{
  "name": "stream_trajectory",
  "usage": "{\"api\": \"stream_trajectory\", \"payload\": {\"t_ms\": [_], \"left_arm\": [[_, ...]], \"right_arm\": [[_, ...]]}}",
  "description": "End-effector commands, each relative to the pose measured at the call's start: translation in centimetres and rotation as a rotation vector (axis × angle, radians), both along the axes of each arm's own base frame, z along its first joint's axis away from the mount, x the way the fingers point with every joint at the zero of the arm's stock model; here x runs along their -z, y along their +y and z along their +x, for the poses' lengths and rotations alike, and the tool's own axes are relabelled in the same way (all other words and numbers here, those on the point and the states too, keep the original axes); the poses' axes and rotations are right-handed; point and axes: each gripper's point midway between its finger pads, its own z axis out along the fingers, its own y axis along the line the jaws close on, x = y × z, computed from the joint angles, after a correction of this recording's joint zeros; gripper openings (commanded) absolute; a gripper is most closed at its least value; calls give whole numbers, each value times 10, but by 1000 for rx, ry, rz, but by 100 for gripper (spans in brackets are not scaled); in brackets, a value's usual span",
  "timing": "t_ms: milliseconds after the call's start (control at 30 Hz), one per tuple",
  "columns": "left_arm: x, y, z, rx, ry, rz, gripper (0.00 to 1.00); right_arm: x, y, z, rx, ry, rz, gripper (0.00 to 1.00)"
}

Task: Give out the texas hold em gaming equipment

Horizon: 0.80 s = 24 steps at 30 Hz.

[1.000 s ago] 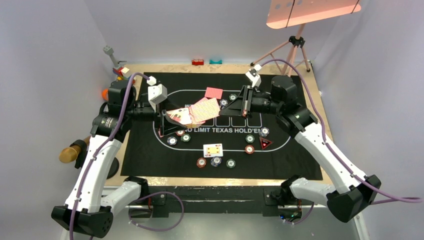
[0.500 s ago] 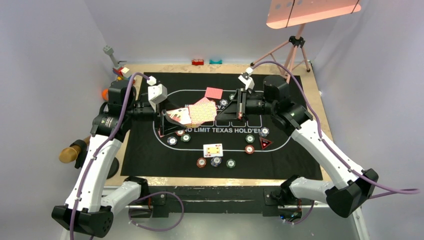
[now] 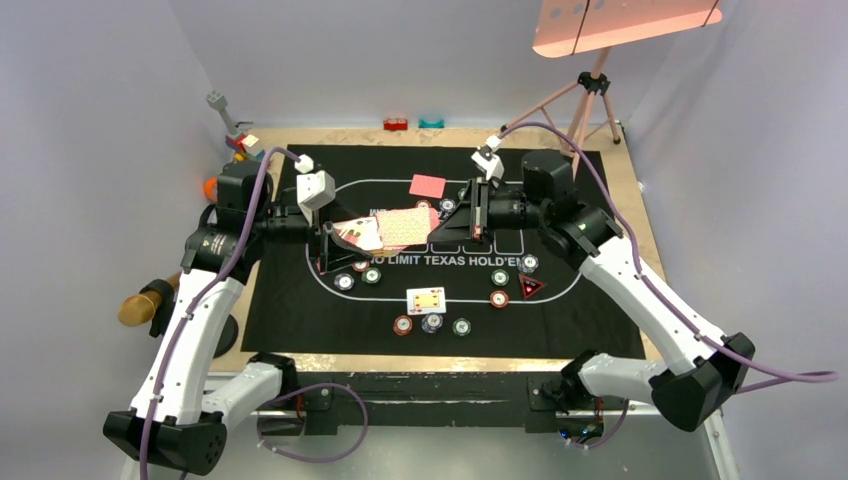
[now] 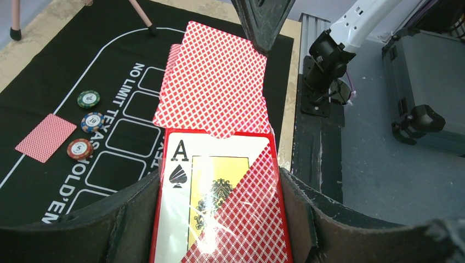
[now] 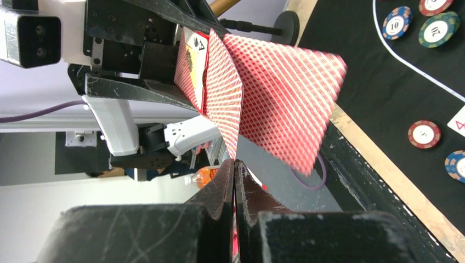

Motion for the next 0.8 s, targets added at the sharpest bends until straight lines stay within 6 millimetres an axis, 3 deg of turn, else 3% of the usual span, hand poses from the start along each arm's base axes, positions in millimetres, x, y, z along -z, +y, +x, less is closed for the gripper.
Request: {"api": "stream_trajectory", "payload": {"t_ms": [0, 367, 500, 667, 767], "left_arm": [[-17, -1, -2, 27, -83, -19, 0], [-16, -1, -2, 33, -76, -22, 0], [-17, -1, -4, 35, -71, -26, 0], [-17, -1, -7, 39, -60, -30, 0], [-17, -1, -10, 44, -57, -32, 0]], "right_arm": [[-18, 12, -6, -55, -32, 49, 0], [-15, 15, -10, -66, -37, 37, 1], [-11, 14, -10, -64, -38, 20, 8], [-1, 12, -12, -66, -35, 3, 9], [2, 10, -14, -67, -30, 4, 20]]}}
